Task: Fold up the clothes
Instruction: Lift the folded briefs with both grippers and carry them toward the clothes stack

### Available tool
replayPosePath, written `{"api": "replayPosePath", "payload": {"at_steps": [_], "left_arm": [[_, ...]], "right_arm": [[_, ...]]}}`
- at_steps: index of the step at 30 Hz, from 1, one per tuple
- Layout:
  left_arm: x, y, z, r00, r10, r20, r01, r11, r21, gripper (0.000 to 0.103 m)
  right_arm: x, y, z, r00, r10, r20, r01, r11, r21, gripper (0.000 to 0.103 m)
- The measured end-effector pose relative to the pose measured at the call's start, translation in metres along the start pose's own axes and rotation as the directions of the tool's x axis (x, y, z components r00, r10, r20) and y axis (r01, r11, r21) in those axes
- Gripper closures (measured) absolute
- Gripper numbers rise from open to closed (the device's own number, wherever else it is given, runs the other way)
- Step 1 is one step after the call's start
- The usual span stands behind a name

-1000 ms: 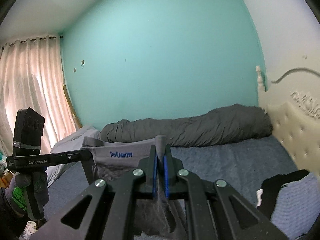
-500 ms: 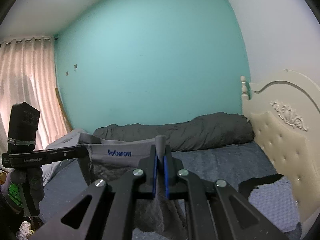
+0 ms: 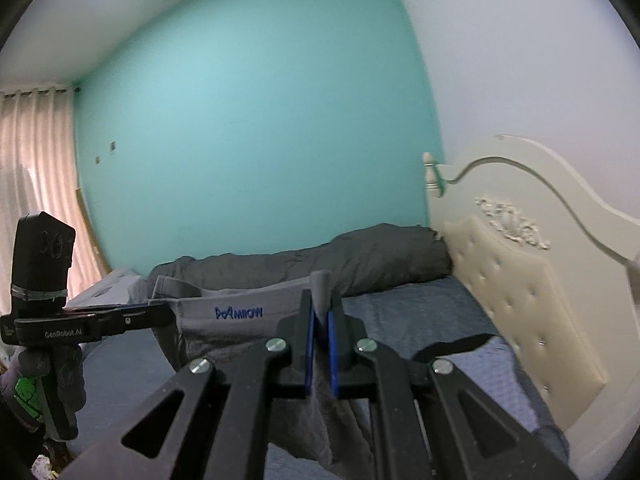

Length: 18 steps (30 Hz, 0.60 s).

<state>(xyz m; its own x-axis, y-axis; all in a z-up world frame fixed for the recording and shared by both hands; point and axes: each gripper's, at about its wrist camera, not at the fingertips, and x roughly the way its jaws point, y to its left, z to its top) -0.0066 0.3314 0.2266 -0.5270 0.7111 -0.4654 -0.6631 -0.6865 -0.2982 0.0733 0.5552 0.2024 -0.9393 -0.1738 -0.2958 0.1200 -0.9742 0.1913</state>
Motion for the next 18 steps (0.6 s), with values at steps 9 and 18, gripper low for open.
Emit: {"api": "replayPosePath", "payload": {"at_steps": [9,18], "left_arm": [[0.072,-0.056,-0.005,0.997,-0.067,-0.05,0.068,0.998,0.019,0.097],[0.152,-0.083,-0.02,0.988,-0.108,-0.11,0.109,0.994,0.002,0.097]], "right_arm": [[-0.031,-0.073,-0.013,0.995,-0.097,-0.021,0.097,0.995,0.027,0.098],[-0.031,-0.135,-0.034,0.982,-0.176,-0.075,0.18,0.983,0.047,0.098]]}}
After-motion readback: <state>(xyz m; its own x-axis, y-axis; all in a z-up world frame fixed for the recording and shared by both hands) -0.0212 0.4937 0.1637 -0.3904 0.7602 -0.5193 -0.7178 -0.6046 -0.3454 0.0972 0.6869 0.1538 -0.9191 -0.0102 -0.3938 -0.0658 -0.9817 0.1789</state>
